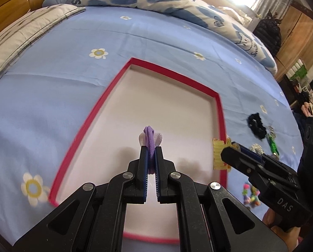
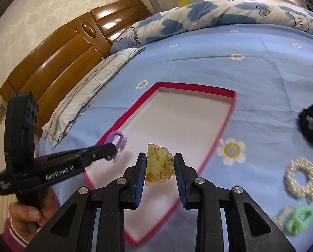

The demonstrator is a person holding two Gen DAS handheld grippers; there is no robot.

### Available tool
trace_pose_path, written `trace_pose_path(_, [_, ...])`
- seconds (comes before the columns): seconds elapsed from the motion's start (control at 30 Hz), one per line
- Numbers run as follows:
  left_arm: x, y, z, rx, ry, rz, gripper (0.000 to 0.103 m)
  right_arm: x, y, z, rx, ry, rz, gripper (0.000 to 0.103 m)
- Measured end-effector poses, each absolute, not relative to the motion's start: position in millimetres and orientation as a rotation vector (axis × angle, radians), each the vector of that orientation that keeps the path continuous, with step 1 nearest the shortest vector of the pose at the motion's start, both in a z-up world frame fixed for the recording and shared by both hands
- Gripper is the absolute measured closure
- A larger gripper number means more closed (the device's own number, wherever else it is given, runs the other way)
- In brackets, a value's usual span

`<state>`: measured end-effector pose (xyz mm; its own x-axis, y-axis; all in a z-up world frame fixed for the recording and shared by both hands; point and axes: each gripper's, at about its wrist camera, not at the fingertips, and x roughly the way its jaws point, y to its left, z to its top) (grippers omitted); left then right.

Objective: Organize jewelry
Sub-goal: 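Carry both items into the red tray and open both tools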

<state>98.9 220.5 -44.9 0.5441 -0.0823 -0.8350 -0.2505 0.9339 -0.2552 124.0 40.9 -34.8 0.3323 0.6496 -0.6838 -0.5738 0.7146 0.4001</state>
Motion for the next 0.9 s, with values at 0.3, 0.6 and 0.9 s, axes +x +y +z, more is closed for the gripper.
trace_pose_path(0.3, [148, 236, -61, -0.362, 1.02, 0.119, 0.098, 172, 67, -59, 0.087, 1.003, 0.763, 0.076])
trace_pose_path(0.6, [169, 240, -83, -0.374, 1.072, 0.115, 0.097, 198, 80, -71, 0.058, 1.034, 0.74, 0.076])
trace_pose_path(0.9, [169, 240, -84, -0.363, 1.086, 0.132, 0.072, 204, 83, -78, 0.045, 1.055, 0.745, 0.073])
